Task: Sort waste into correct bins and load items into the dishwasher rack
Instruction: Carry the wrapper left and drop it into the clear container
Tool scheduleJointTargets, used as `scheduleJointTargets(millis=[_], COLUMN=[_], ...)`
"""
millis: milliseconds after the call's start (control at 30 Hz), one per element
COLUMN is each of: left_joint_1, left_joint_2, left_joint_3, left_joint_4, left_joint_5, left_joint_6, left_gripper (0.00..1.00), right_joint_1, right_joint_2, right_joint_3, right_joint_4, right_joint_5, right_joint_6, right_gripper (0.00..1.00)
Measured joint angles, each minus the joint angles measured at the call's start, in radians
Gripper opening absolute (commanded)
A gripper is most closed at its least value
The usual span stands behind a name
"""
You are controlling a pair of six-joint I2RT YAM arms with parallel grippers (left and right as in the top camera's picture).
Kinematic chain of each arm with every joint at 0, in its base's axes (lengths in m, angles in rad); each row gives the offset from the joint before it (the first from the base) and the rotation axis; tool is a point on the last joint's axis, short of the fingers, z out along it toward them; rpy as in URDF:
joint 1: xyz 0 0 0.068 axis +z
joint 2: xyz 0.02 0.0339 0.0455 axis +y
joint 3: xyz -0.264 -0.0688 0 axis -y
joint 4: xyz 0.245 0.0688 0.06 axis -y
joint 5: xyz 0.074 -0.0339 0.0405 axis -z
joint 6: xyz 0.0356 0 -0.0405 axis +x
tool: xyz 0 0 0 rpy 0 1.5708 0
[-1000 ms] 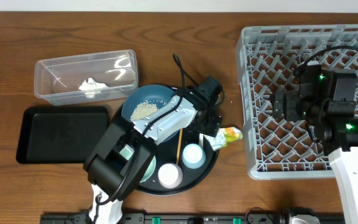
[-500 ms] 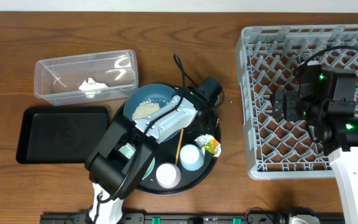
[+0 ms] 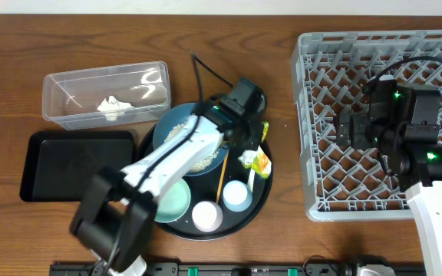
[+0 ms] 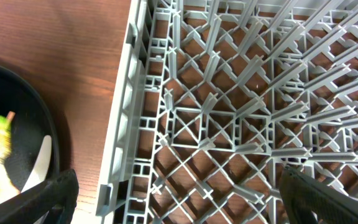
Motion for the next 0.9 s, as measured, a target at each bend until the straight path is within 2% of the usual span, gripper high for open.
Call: scheduleJointTargets(millis=[233, 400, 633, 800, 867, 900], left_joint_1=[0.121, 0.319, 0.633, 0.753, 0.779, 0.786], left_joint_2=[-0.175, -0.257, -0.235, -0.167, -0.129, -0.112], left_joint_3=[0.0, 0.0, 0.001, 0.001, 0.001, 0.001], left_joint_4=[0.0, 0.007, 0.075, 0.121, 0.132, 0.134], left_joint_5=[-0.109, -0.187, -0.233, -0.241, -0.243, -0.243], left_joint_6=[0.013, 0.027, 0.03, 0.031, 0.032, 0.032], left_gripper=[0.06, 0.06, 0.06, 0.07, 0.17, 0.32], right_joint_1=[0.0, 0.0, 0.0, 0.0, 0.0, 0.0], right_joint_2=[0.0, 0.0, 0.0, 0.0, 0.0, 0.0], right_joint_3=[0.0, 0.0, 0.0, 0.0, 0.0, 0.0], right_joint_4=[0.0, -0.002, -0.002, -0.021, -0.034, -0.038], right_joint_5=[0.0, 0.0, -0.003, -0.003, -0.003, -0.003], right_joint_6=[0.0, 0.0, 0.0, 0.0, 0.0, 0.0], right_gripper=[0.99, 0.99, 0.99, 0.99, 0.99, 0.99])
